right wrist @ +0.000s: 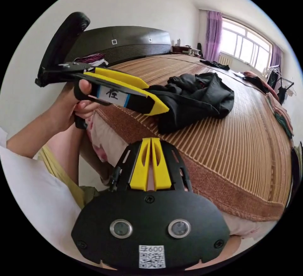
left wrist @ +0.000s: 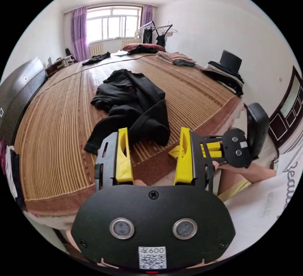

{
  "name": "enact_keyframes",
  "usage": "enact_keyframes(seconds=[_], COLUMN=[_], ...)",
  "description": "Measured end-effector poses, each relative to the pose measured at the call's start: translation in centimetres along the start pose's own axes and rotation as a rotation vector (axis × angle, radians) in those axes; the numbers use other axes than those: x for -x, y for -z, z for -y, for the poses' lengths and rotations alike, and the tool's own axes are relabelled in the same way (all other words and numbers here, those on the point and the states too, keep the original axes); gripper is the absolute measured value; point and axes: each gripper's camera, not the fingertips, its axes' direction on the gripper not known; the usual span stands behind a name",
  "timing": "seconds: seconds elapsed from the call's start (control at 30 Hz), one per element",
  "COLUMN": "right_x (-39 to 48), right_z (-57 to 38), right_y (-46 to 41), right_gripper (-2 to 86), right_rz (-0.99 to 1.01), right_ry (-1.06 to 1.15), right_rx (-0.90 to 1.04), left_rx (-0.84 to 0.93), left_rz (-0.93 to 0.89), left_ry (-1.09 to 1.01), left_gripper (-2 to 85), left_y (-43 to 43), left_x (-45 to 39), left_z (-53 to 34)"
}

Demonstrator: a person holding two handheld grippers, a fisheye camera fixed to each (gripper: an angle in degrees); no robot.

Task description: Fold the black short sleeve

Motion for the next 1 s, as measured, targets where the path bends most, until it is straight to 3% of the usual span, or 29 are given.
enact_keyframes(seconds=[0.1, 0.3, 0.47, 0.53, 0.63, 0.7, 0.83, 0.9, 1.0], right_x=[-2.3, -9.2, -12.5, -14.2, -15.7, -16.2, -17.4, -17.9, -17.9], right_z=[-0.6, -0.3, 0.2, 0.3, -0.2, -0.8, -2.2, -2.0, -1.2], right_y=[1.7, 8.8, 12.7, 12.4, 10.4, 9.3, 8.8, 9.0, 9.2], right_gripper=[-0.8, -0.7, 0.4, 3.9, 7.1, 8.9, 11.6, 12.5, 13.6], right_rz=[0.060, -0.028, -0.096, -0.102, -0.146, -0.195, -0.305, -0.318, -0.330], right_ry=[0.070, 0.029, -0.014, -0.031, 0.024, 0.095, 0.279, 0.358, 0.540], right_rx=[0.126, 0.082, -0.026, -0.033, 0.036, 0.088, 0.023, -0.018, -0.049], left_rx=[-0.077, -0.143, -0.033, 0.104, 0.135, 0.088, -0.238, -0.326, -0.321], left_rz=[-0.135, -0.038, 0.038, 0.031, 0.180, 0.273, 0.341, 0.370, 0.390], left_ry=[0.031, 0.083, 0.041, 0.021, -0.218, -0.339, -0.544, -0.626, -0.769], left_gripper=[19.0, 18.6, 18.0, 16.1, 5.8, 3.7, 2.8, 2.6, 2.4], left_y=[3.2, 6.0, 2.2, -2.2, -5.3, -4.9, 3.2, 7.3, 12.3], left_x=[-0.5, 0.3, 1.8, 2.7, -0.6, -3.5, -9.2, -11.2, -13.1], left_z=[-2.3, -4.6, -2.1, -1.2, -2.2, -3.4, -8.4, -10.8, -14.2])
